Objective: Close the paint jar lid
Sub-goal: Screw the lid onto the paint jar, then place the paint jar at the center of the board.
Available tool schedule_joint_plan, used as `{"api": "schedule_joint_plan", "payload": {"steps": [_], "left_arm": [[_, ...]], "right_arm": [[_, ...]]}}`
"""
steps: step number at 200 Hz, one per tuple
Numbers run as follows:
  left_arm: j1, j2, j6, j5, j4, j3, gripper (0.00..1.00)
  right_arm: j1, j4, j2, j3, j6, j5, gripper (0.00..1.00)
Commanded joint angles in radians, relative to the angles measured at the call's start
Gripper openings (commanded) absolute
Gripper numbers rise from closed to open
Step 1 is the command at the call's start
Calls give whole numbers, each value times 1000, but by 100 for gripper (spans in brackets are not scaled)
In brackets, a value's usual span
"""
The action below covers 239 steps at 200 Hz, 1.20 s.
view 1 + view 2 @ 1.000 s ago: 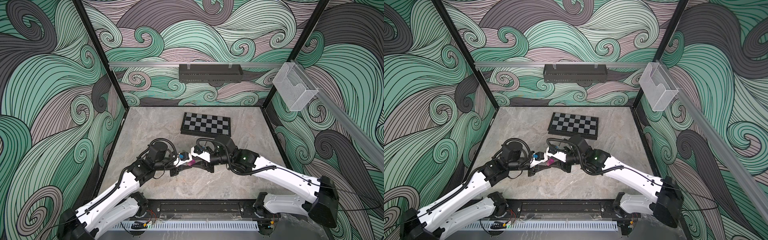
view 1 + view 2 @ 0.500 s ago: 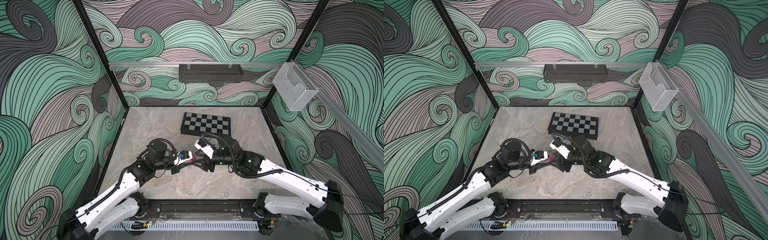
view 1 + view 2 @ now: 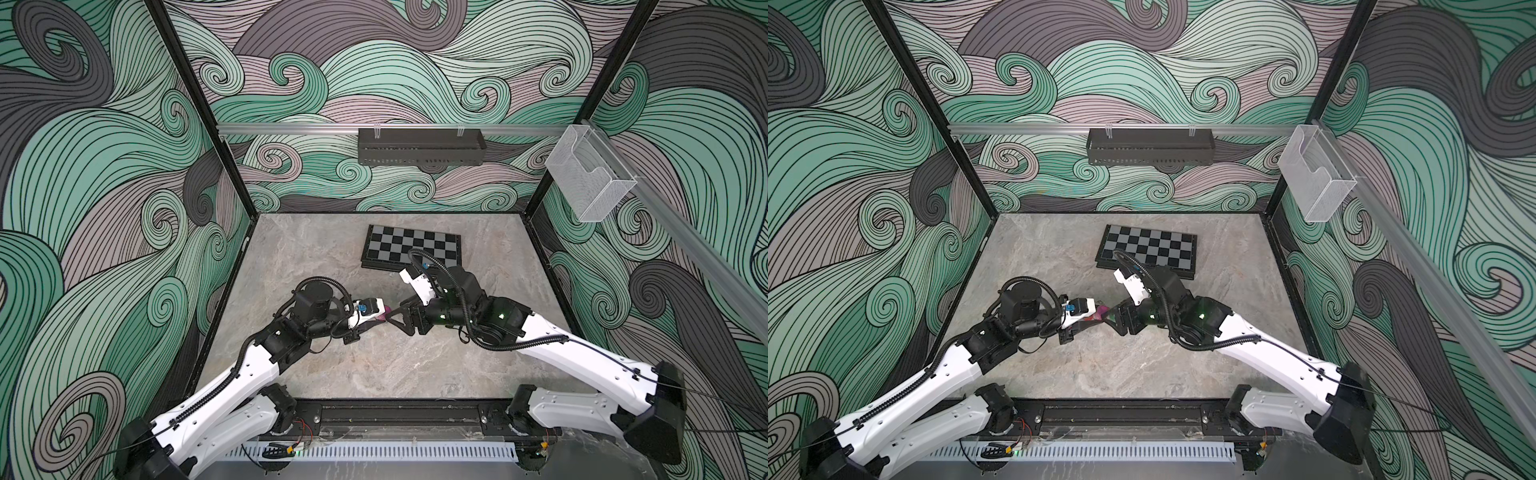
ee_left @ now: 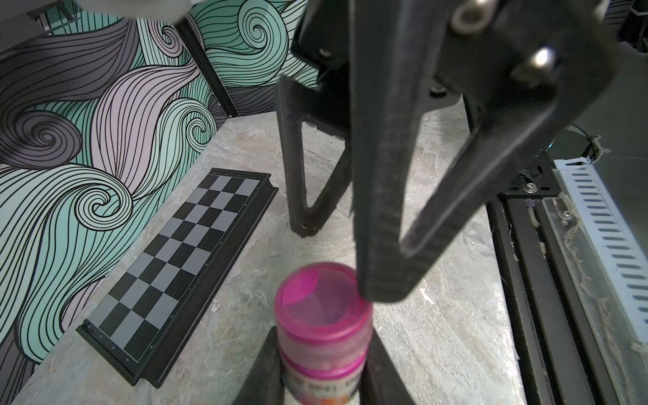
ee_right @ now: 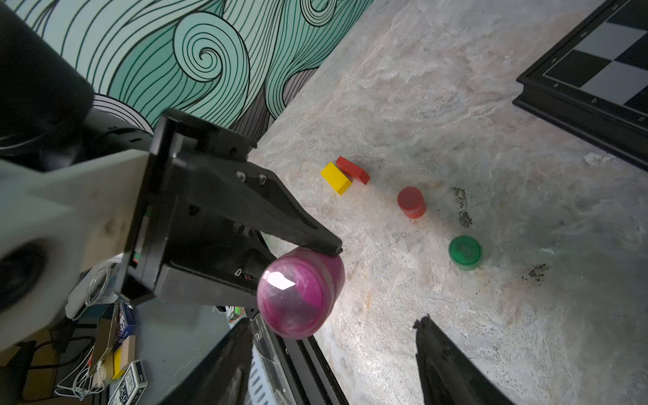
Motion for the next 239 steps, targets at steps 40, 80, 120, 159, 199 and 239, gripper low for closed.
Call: {"api": "schedule_joint_plan", "payload": {"steps": [40,80,120,159,199,239], "left_arm": [[-6,-19,18,-1,24,11,0],[-6,-25,7,-3,31,12,0],[-6,-40,-103,-31,134,-12,1],[-6,-10,-234,-30,212,-14,1],[-6,-5,-347,-58,300,-38,1],[-6,11,-421,-6,365,-51,1]], "right_arm": [[22,59,76,61,93,-6,74],[12,111,60,28,172,-4,77],[-30,295,-10,-96,392,-26,77],[-30,424,-42,-162,549,-30,77],[-30,515,-43,-208,686,-34,74],[-29,637,-41,-257,799,-6,69]]}}
